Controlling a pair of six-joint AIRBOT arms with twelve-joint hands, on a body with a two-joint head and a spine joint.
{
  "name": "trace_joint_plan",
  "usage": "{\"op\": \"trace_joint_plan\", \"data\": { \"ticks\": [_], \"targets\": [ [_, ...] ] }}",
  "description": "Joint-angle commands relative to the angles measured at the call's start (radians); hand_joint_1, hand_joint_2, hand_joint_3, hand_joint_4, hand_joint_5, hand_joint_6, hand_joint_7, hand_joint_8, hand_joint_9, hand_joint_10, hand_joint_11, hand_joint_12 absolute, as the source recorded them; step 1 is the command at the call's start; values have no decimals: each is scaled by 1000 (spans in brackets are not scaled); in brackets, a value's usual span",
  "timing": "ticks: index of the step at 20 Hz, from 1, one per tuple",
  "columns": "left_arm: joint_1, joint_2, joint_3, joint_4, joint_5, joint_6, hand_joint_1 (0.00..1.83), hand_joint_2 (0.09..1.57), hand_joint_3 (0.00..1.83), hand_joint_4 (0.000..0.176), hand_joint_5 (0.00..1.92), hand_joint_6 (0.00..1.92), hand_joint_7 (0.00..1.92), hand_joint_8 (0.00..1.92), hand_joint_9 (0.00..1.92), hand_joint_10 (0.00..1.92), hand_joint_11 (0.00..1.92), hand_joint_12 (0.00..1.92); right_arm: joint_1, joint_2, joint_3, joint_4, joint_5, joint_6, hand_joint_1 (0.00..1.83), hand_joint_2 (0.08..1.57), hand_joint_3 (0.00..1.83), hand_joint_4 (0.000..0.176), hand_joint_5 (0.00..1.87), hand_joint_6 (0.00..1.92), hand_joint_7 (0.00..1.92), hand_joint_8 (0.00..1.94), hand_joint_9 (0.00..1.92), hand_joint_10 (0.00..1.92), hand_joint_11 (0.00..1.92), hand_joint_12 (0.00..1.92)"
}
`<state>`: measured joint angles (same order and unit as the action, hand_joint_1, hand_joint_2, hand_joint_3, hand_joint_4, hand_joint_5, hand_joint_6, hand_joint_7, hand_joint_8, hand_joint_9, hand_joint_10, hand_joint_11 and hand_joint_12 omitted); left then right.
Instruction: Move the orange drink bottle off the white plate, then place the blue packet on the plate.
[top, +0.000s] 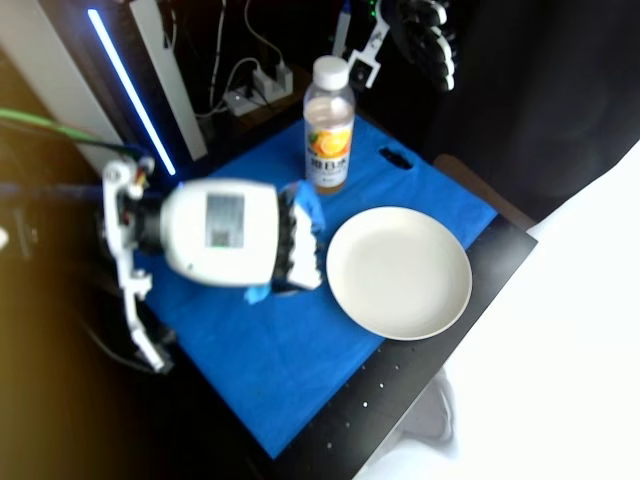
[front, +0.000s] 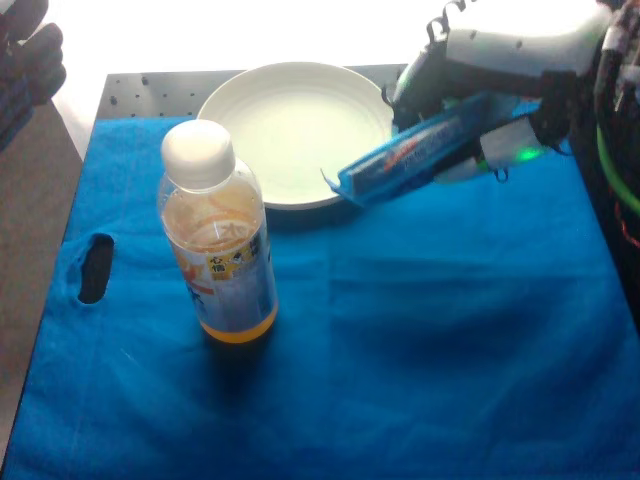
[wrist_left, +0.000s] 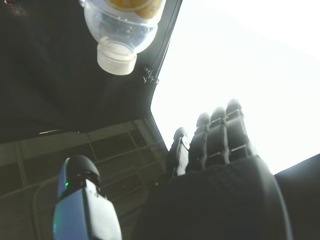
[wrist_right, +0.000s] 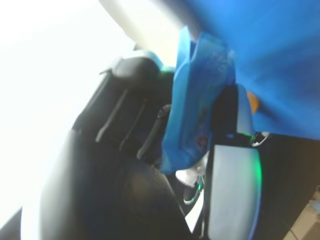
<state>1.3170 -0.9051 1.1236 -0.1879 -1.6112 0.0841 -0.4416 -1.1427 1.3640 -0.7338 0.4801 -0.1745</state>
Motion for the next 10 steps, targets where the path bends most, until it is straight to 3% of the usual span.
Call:
{"op": "trace_joint_plan", "data": {
  "ticks": [1, 3, 4, 5, 6, 7, 8, 9, 10],
  "targets": [
    [-4, 4, 2, -23, -120, -3, 298, 862, 2, 176, 0, 0, 0, 0, 0, 0, 0, 0, 26, -1, 10, 36, 87, 4, 1188, 1061, 3, 0, 1100, 764, 991, 1435, 934, 1908, 1003, 1921],
    [-4, 1, 3, -23, -120, -3, 279, 890, 11, 176, 0, 0, 0, 0, 0, 0, 0, 0, 53, -7, 29, 33, 86, 4, 1184, 1074, 0, 0, 1071, 816, 1080, 1208, 1073, 1753, 1080, 1921],
    [-4, 0, 3, -23, -120, -3, 296, 897, 11, 176, 0, 0, 0, 0, 0, 0, 0, 0, 70, -21, 46, 33, 86, 4, 1258, 1122, 0, 0, 1119, 479, 897, 1391, 777, 1649, 678, 1921],
    [-4, 0, 3, -23, -120, -3, 296, 897, 11, 176, 0, 0, 0, 0, 0, 0, 0, 0, 77, -28, 53, 33, 85, 4, 1258, 1122, 0, 0, 1119, 479, 897, 1391, 777, 1649, 678, 1921],
    [-5, -3, 4, -23, -120, -3, 305, 893, 7, 176, 0, 0, 0, 0, 0, 0, 0, 0, 89, -43, 70, 37, 82, 4, 1266, 1111, 0, 0, 1143, 429, 926, 1351, 771, 1673, 693, 1921],
    [-6, -7, 6, -23, -120, -3, 311, 887, 3, 176, 0, 0, 0, 0, 0, 0, 0, 0, 96, -57, 84, 45, 82, 4, 1221, 1032, 0, 0, 1219, 506, 1050, 1340, 961, 1840, 959, 1921],
    [-8, -10, 9, -22, -120, -3, 317, 880, 0, 176, 0, 0, 0, 0, 0, 0, 0, 0, 103, -74, 101, 49, 82, 4, 1214, 1006, 0, 0, 1262, 474, 1067, 1380, 996, 1890, 1025, 1921],
    [-11, -13, 11, -19, -120, -3, 303, 879, 0, 176, 0, 0, 0, 0, 0, 0, 0, 0, 106, -93, 119, 55, 82, 4, 1214, 1007, 0, 0, 1251, 499, 1056, 1275, 973, 1725, 924, 1884],
    [-15, -15, 12, -17, -120, -4, 296, 877, 0, 176, 0, 0, 0, 0, 0, 0, 0, 0, 106, -107, 131, 59, 82, 4, 1278, 1037, 4, 0, 1233, 341, 1105, 1078, 978, 1378, 849, 1664]
  ]
}}
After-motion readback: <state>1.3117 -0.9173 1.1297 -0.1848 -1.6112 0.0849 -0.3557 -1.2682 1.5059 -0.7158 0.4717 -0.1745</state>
